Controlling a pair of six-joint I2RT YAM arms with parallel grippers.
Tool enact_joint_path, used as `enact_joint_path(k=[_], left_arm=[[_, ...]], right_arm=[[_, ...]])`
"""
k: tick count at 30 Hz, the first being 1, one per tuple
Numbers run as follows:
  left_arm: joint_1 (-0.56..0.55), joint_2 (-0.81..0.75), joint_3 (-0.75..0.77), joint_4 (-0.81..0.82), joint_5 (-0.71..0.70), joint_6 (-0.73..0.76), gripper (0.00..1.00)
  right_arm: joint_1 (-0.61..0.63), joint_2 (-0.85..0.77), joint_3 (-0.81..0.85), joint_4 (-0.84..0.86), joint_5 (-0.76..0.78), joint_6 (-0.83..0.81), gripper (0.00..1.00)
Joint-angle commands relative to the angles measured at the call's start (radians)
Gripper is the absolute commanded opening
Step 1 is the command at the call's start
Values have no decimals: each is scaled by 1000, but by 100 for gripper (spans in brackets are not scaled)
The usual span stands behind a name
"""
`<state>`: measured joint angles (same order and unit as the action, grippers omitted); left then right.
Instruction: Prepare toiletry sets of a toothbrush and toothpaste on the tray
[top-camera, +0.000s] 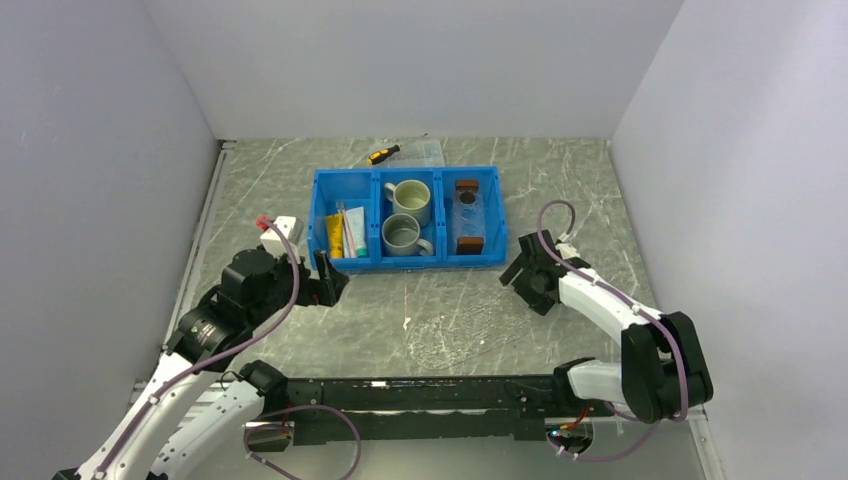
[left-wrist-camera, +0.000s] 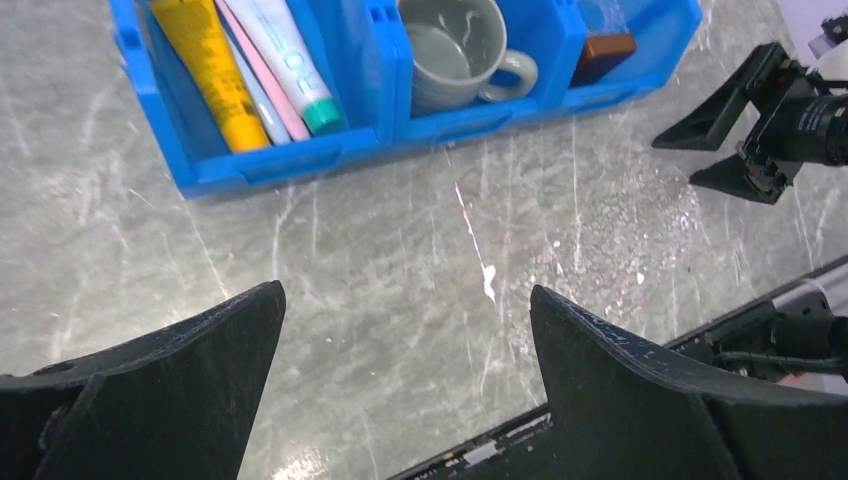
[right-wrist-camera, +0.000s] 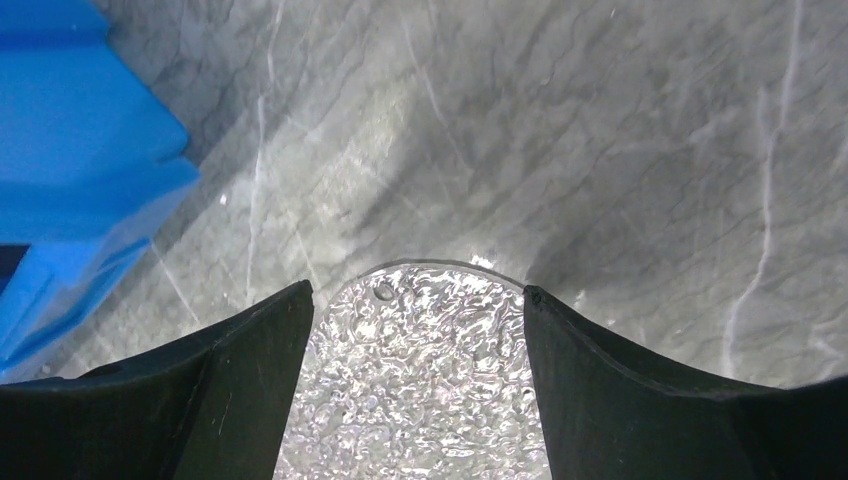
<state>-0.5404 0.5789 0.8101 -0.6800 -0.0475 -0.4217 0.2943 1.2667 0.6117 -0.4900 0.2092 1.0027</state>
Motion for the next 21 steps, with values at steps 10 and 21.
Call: enact_joint_path(k=[10,21], left_arm=[[-3,23,-255,120,341,-194,99],[-5,143,-408,353,539,-302,99]], right_arm=[[56,-173,-23,-195,57,-19,80],[58,-253,-120,-173,7,-44,83]])
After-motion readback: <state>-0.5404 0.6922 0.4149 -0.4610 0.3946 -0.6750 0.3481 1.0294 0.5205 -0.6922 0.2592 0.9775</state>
